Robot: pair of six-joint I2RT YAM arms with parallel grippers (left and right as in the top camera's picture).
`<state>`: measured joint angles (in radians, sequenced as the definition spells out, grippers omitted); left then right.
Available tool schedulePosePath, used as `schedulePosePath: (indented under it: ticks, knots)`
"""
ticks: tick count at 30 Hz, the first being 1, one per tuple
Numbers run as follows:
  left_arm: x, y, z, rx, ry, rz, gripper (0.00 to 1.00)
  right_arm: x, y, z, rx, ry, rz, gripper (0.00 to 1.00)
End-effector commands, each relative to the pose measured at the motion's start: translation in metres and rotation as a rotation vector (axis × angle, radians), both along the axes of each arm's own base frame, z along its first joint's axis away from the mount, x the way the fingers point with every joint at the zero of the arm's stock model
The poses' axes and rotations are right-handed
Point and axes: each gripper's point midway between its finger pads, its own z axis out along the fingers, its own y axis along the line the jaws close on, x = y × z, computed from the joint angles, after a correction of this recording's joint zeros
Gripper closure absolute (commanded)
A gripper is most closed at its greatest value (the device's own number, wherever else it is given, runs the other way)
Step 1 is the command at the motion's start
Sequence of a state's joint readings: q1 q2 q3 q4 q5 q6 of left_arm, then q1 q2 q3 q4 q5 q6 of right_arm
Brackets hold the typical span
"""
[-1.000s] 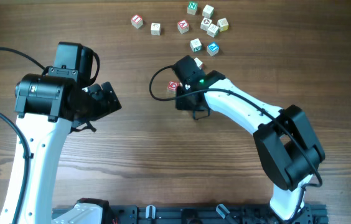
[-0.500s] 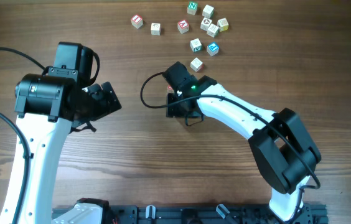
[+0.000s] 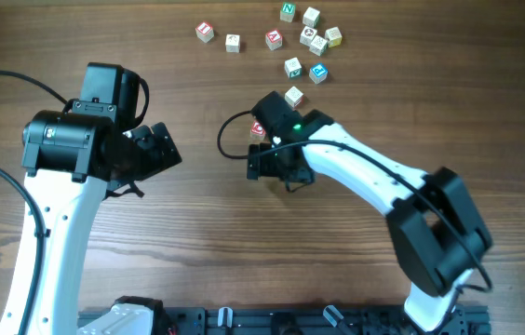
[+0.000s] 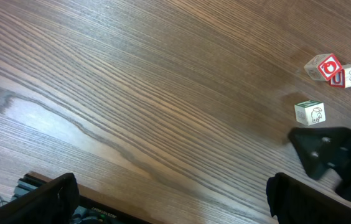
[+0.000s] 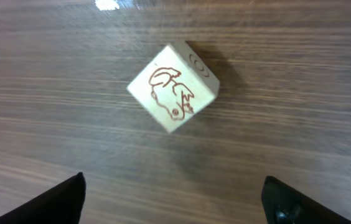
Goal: Form a circle
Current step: 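Carry the bird block with the right gripper down beside the red block, then lower the bird block below the red block and open the right gripper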
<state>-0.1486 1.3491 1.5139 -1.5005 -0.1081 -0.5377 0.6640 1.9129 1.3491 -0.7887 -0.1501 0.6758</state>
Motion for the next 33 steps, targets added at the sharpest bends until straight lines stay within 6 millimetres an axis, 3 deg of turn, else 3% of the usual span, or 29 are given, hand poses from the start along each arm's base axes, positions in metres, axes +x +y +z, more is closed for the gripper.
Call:
schedulePosePath:
  ticks: [1, 7, 13, 20, 23, 28, 33]
  knots:
    - [0.0, 0.003, 0.003, 0.011, -0.012, 0.02, 0.0, 0.0, 0.0, 0.035, 0.05, -0.058, 0.018, 0.0]
    - [0.0, 0.003, 0.003, 0.011, -0.012, 0.02, 0.0, -0.004, -0.003, 0.044, 0.053, -0.06, 0.014, 0.0]
    - [0.0, 0.003, 0.003, 0.011, -0.012, 0.02, 0.0, -0.006, -0.006, 0.042, 0.067, 0.025, -0.239, 0.0]
    - [0.0, 0.003, 0.003, 0.011, -0.012, 0.02, 0.0, -0.003, -0.008, 0.042, 0.063, 0.025, -0.309, 0.0]
    - [0.0, 0.003, 0.003, 0.011, -0.012, 0.02, 0.0, 0.002, -0.015, 0.041, 0.041, 0.021, -0.432, 0.0]
    - [0.0, 0.003, 0.003, 0.011, -0.012, 0.02, 0.0, -0.009, -0.031, 0.036, 0.017, 0.152, -0.877, 0.0]
    - [0.0, 0.003, 0.003, 0.011, -0.012, 0.02, 0.0, -0.012, -0.033, 0.035, 0.007, 0.168, -0.902, 0.0]
